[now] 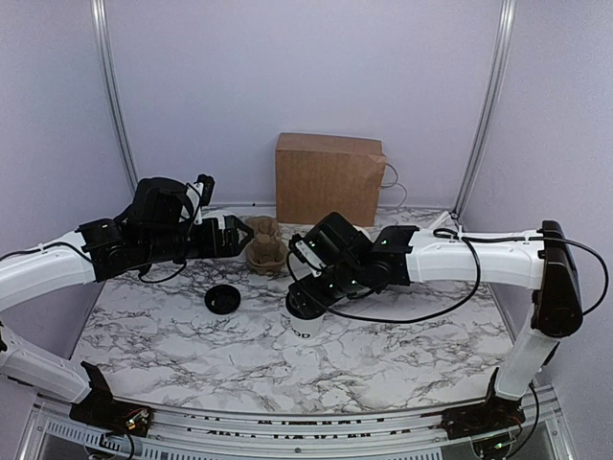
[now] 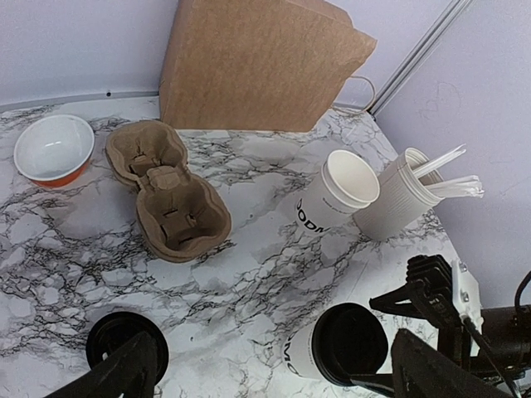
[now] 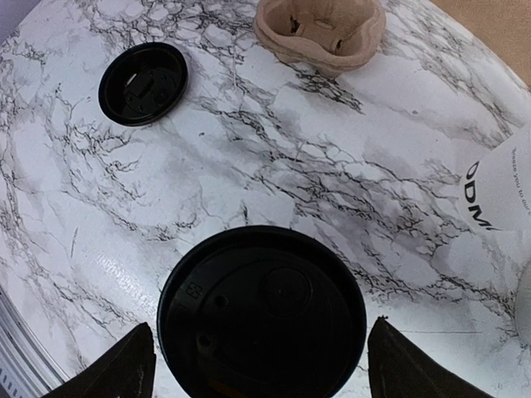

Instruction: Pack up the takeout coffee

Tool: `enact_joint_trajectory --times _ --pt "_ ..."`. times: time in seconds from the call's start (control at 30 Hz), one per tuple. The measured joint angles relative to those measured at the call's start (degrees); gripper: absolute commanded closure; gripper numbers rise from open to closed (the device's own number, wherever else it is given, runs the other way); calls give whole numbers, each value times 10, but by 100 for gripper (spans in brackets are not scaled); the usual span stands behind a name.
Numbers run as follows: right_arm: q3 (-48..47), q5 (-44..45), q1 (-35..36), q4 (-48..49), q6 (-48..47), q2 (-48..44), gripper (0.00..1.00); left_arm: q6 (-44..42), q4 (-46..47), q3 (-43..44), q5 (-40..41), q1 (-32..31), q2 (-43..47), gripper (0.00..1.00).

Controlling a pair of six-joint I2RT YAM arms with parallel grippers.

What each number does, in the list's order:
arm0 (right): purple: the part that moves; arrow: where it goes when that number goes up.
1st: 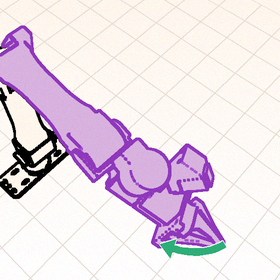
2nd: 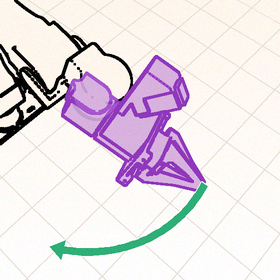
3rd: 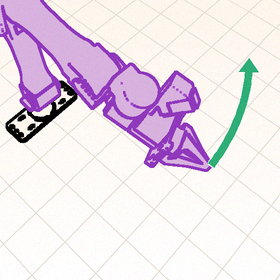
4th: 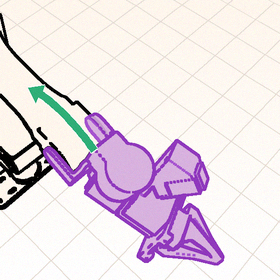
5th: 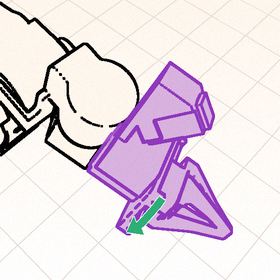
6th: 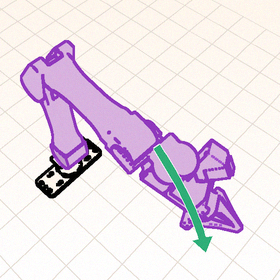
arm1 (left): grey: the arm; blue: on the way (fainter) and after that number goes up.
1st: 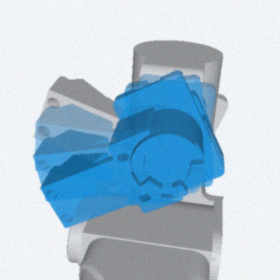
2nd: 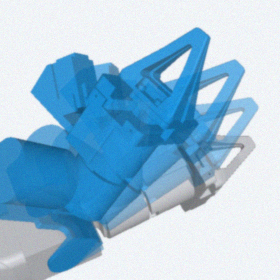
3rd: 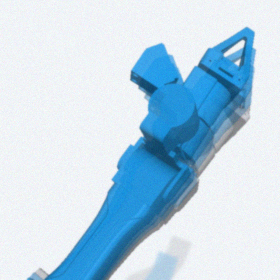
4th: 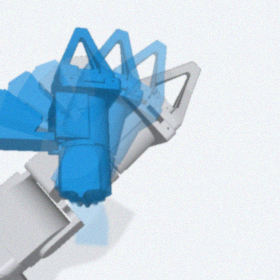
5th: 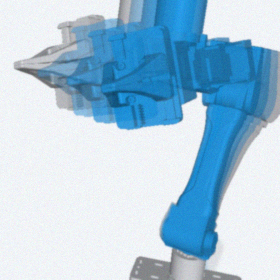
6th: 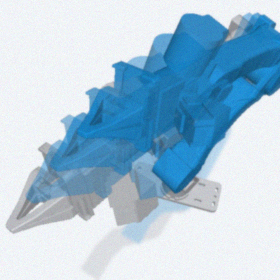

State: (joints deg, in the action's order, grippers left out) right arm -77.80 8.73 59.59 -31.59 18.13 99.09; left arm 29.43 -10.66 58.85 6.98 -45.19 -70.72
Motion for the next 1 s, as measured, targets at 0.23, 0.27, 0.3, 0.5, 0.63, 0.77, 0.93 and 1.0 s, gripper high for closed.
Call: enact_joint_trajectory --times 0.23,0.27,0.3,0.5,0.63,0.77,0.93,1.0 --pt "-12 15 3 -16 0 12 17 -1 0 0 4 3 2 1" --pt "-15 17 5 -18 0 15 18 -1 -1 0 5 4 2 1" --pt "-17 19 6 -20 -1 17 19 -1 -1 0 6 4 2 1" --pt "-19 22 9 -26 -2 25 26 -1 -1 0 6 5 2 1" --pt "-19 23 9 -27 -1 25 30 -1 -1 0 6 6 2 1" --pt "-19 25 9 -27 2 25 36 -1 -1 0 6 6 2 1" --pt "-19 39 9 -28 8 25 38 -1 -1 0 6 6 2 1" --pt "-17 47 9 -28 11 24 38 -1 -1 0 6 6 2 1"
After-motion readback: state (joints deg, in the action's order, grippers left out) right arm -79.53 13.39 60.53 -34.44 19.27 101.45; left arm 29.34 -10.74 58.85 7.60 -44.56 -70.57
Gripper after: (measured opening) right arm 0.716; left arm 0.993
